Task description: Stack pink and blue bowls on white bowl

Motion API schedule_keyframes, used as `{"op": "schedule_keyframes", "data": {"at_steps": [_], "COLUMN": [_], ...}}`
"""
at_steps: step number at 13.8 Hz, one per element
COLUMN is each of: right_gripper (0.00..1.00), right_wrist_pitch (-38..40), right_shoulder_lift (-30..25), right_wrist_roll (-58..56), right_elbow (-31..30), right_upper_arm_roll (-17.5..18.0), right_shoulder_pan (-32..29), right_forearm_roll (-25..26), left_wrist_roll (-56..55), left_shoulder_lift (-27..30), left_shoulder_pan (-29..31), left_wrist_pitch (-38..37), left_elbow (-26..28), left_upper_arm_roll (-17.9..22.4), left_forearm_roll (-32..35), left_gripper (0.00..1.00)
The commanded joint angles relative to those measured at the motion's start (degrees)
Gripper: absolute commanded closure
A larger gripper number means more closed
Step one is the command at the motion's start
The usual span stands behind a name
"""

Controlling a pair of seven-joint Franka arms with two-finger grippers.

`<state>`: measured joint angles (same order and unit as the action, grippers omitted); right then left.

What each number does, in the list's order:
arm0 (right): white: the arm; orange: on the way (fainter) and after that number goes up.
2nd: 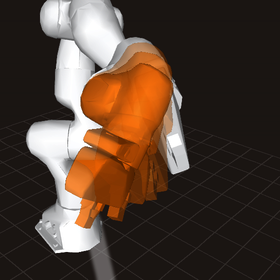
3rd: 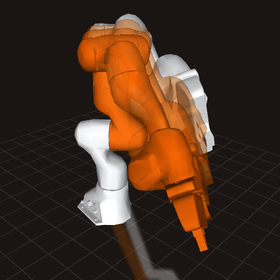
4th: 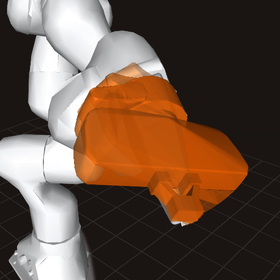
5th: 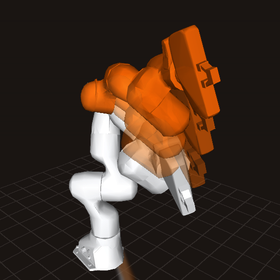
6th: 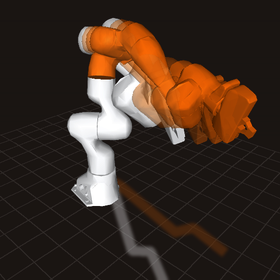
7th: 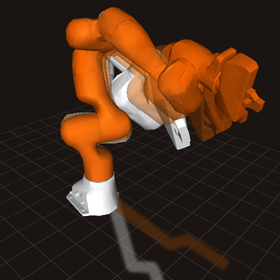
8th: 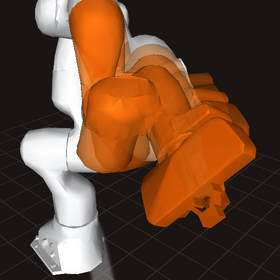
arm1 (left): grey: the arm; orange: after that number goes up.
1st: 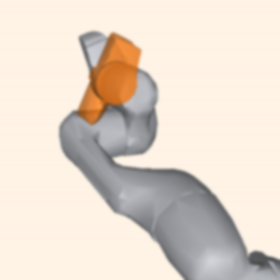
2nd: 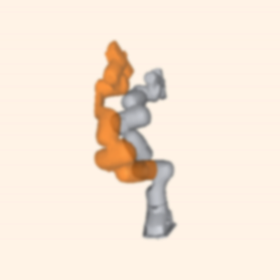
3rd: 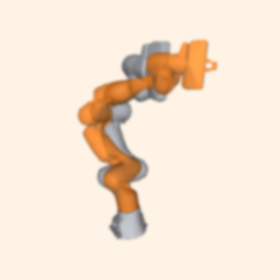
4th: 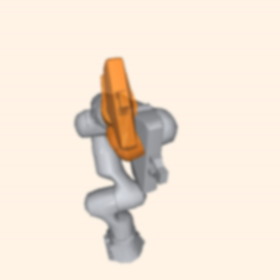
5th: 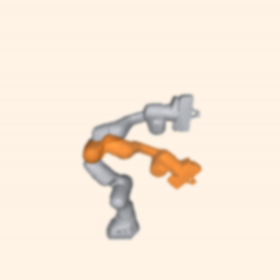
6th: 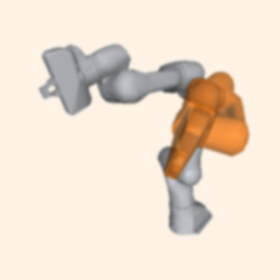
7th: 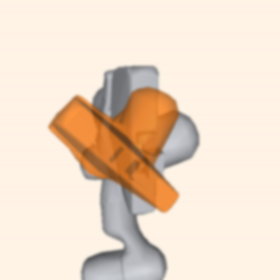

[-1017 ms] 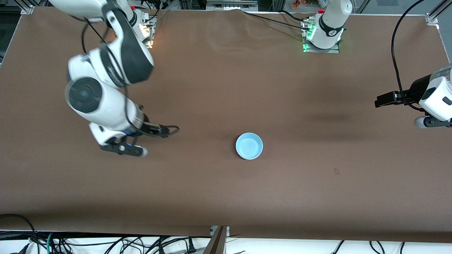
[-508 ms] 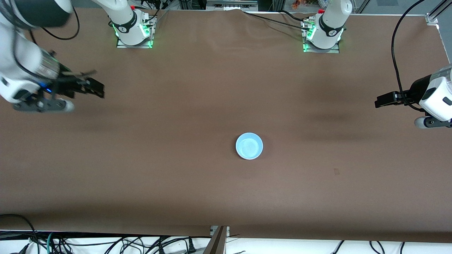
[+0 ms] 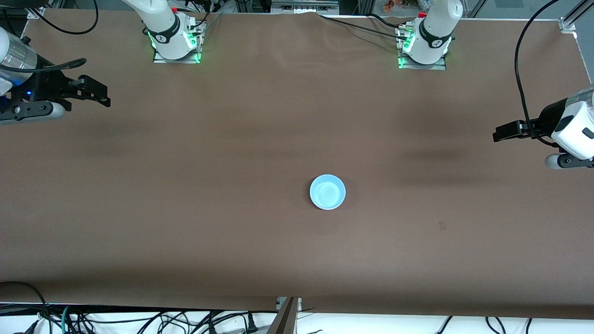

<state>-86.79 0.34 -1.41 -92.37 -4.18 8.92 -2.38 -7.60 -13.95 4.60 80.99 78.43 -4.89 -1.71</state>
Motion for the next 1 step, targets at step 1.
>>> {"op": "schedule_keyframes", "data": {"at_steps": [1], "right_gripper": [0.00], "right_wrist_pitch": [-0.4], "right_shoulder_lift": [-0.5], "right_wrist_roll": [1.3], "right_elbow": [0.7], "right_upper_arm_roll": [2.2], "right_shoulder_pan": [-1.2], "right_forearm_roll": [0.8], "left_wrist_roll": [1.1], "left_shoulder_lift": [-0.7], "left_shoulder_pan": [0.2], "left_wrist_pitch": [-1.0], "left_elbow": [-1.8], "left_upper_arm_roll": [-0.2], "left_forearm_roll": [0.6], "left_gripper": [0.00]}}
